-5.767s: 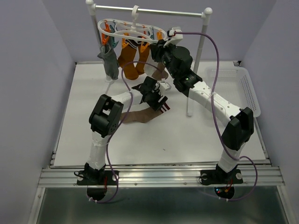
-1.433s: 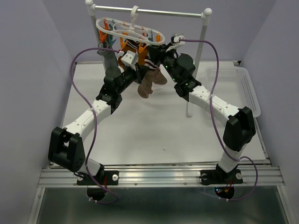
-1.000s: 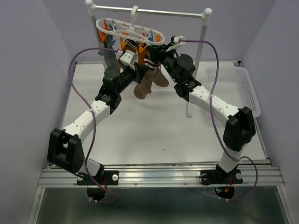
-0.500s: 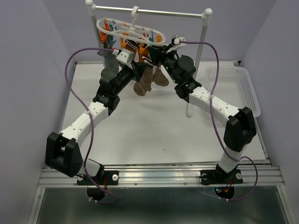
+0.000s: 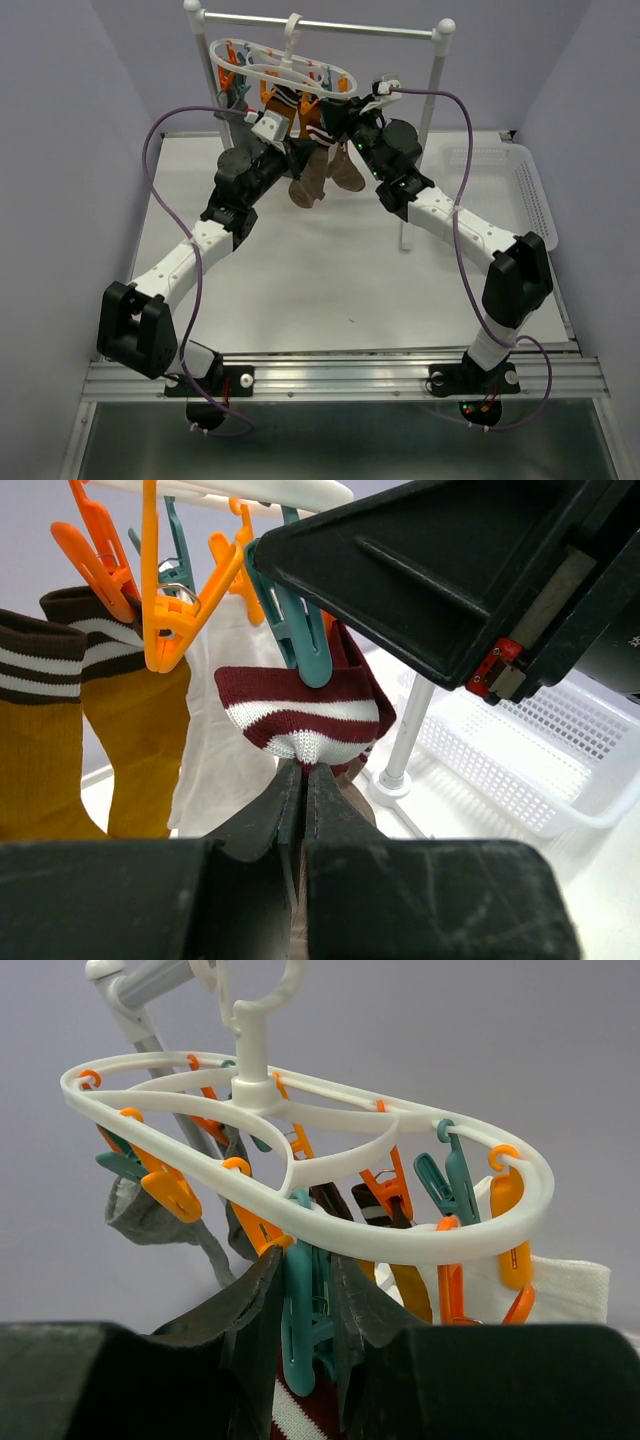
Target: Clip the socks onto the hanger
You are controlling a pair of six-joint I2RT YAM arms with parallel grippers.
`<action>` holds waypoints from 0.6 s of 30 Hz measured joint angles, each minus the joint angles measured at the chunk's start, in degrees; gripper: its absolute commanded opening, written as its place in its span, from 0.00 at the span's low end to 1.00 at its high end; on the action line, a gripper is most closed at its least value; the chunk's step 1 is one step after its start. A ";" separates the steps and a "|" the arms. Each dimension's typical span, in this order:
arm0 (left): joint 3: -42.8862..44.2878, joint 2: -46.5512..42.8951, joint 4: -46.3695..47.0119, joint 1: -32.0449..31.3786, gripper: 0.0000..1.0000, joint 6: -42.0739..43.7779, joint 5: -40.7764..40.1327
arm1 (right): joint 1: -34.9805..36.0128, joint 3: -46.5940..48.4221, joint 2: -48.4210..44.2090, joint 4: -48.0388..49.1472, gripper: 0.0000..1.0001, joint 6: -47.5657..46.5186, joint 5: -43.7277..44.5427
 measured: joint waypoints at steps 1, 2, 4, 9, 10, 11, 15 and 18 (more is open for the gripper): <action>-0.07 0.00 0.13 0.02 0.00 0.17 0.15 | 0.00 0.00 0.00 -0.02 0.01 0.13 0.00; -0.09 0.04 0.28 0.00 0.00 0.33 0.31 | 0.00 0.00 0.00 -0.04 0.01 0.33 0.00; -0.09 0.15 0.74 0.00 0.00 0.52 0.55 | 0.00 0.00 0.00 -0.09 0.01 0.68 -0.02; -0.15 0.33 1.57 0.00 0.00 0.92 0.76 | 0.00 0.00 -0.04 -0.48 0.01 1.27 -0.04; -0.20 0.33 1.75 0.00 0.00 0.98 0.76 | 0.00 0.00 -0.04 -0.50 0.01 1.27 -0.02; -0.33 0.33 2.23 0.00 0.00 1.11 0.81 | 0.00 0.00 -0.04 -0.55 0.01 1.40 0.00; -1.11 0.31 3.32 0.00 0.00 1.55 0.92 | 0.00 0.00 -0.07 -0.70 0.07 1.73 0.02; -1.18 0.31 3.43 0.00 0.00 1.95 0.87 | 0.00 0.00 -0.15 -0.85 0.20 2.10 0.09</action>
